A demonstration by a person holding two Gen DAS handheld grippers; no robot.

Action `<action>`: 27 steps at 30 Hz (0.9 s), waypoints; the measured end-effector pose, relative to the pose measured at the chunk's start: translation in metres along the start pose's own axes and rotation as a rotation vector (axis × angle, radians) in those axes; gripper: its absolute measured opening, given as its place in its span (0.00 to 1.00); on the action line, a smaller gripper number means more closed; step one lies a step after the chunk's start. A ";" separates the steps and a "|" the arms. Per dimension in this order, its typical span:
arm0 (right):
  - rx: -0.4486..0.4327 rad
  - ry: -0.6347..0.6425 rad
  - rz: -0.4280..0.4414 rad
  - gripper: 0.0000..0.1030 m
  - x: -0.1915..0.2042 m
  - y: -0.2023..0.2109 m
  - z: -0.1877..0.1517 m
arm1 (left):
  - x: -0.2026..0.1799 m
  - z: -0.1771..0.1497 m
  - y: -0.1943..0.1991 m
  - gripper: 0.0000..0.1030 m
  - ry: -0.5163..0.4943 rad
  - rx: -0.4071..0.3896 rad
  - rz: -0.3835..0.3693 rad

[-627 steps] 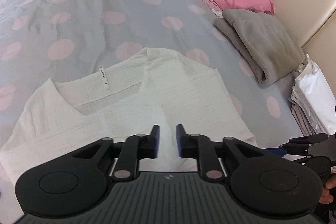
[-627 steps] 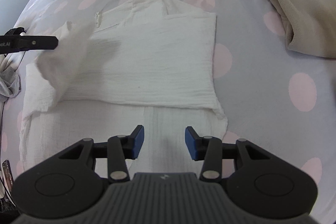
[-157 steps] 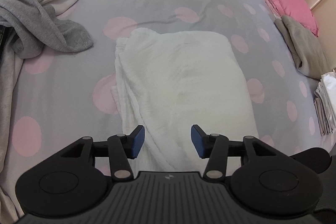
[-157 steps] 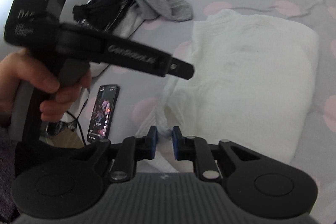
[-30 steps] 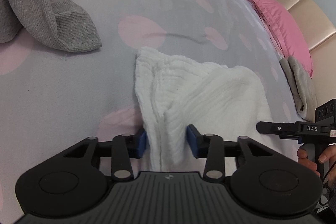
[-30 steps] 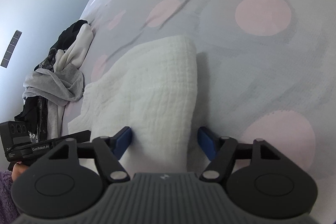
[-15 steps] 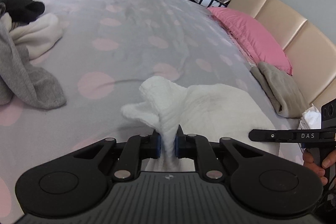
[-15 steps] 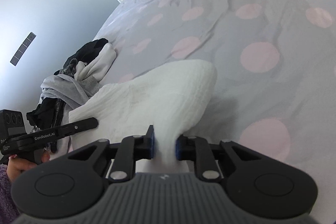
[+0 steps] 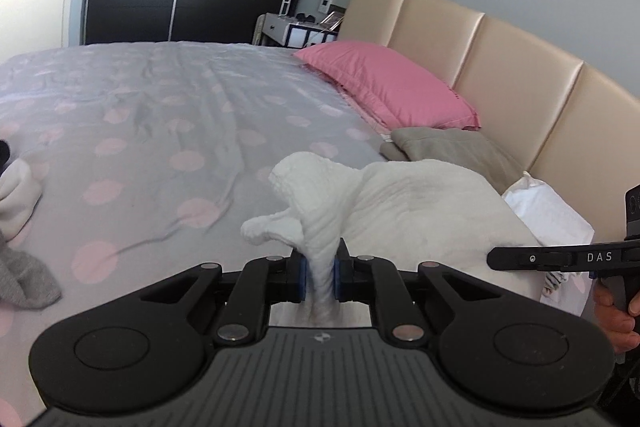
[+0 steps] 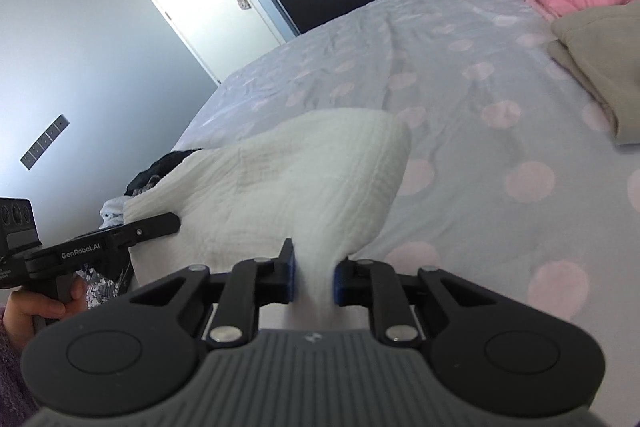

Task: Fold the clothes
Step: 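Pinch the folded shirt with both grippers and carry it toward the headboard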

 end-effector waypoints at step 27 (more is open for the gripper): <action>-0.560 -0.279 -0.465 0.18 -0.186 0.289 0.071 | -0.371 0.158 -0.224 0.10 -0.429 -0.051 -0.517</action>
Point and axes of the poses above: each gripper's, at about its wrist camera, not at the fingertips, and y roughly against the way its jaws point, x to its left, z to its top, the point moved 1 cm from there along -y, roughly the way its jaws point, and after that the axes turned 1 degree about y, right-handed, at the moved point
